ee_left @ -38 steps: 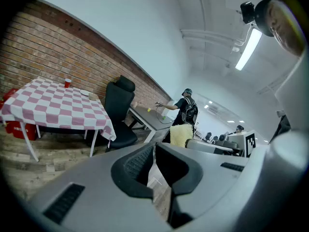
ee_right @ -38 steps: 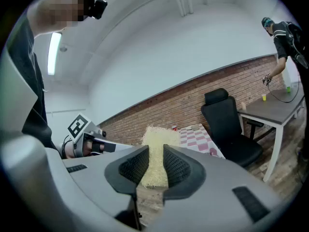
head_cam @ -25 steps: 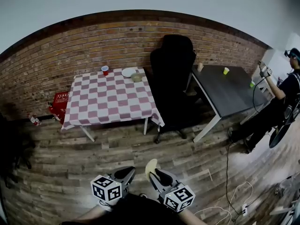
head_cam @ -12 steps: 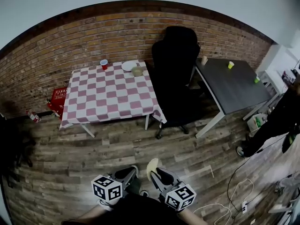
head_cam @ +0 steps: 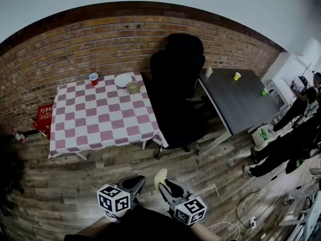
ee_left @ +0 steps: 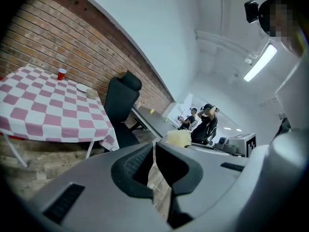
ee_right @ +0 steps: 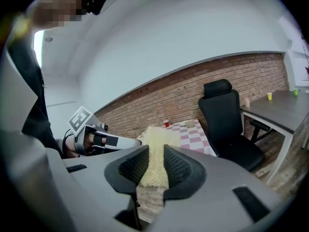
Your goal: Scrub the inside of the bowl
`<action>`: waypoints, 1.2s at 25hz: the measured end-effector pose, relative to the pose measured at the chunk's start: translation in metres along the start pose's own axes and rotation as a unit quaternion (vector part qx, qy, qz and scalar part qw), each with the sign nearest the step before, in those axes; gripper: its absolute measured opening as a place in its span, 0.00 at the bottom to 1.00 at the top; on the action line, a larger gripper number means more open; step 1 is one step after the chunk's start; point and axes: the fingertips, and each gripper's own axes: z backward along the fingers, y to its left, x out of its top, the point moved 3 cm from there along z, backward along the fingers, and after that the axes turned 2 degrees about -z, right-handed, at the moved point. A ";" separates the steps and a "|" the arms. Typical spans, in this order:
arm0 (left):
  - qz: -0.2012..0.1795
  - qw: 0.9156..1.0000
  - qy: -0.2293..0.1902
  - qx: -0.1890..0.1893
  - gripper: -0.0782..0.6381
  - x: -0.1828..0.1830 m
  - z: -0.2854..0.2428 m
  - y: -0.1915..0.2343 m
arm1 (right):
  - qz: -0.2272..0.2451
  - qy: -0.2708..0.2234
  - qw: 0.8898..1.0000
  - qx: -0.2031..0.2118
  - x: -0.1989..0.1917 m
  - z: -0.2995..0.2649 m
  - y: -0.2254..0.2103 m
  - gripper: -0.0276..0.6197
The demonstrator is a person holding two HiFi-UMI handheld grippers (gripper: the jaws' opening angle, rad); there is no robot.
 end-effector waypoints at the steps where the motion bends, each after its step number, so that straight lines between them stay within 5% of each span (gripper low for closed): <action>1: 0.000 1.000 0.004 -0.005 0.15 0.008 -0.006 0.009 | -0.003 0.003 1.000 -0.004 0.005 -0.011 -0.005 0.20; 17: 0.042 0.999 0.028 -0.006 0.15 0.083 -0.059 0.121 | -0.036 0.040 0.998 -0.026 0.053 -0.133 -0.064 0.20; 23: 0.061 0.997 0.009 0.051 0.15 0.102 -0.074 0.163 | -0.023 0.062 0.998 0.012 0.068 -0.186 -0.101 0.20; 30: 0.060 0.991 -0.017 0.117 0.15 0.166 -0.120 0.197 | -0.023 0.069 0.994 0.078 0.122 -0.253 -0.161 0.20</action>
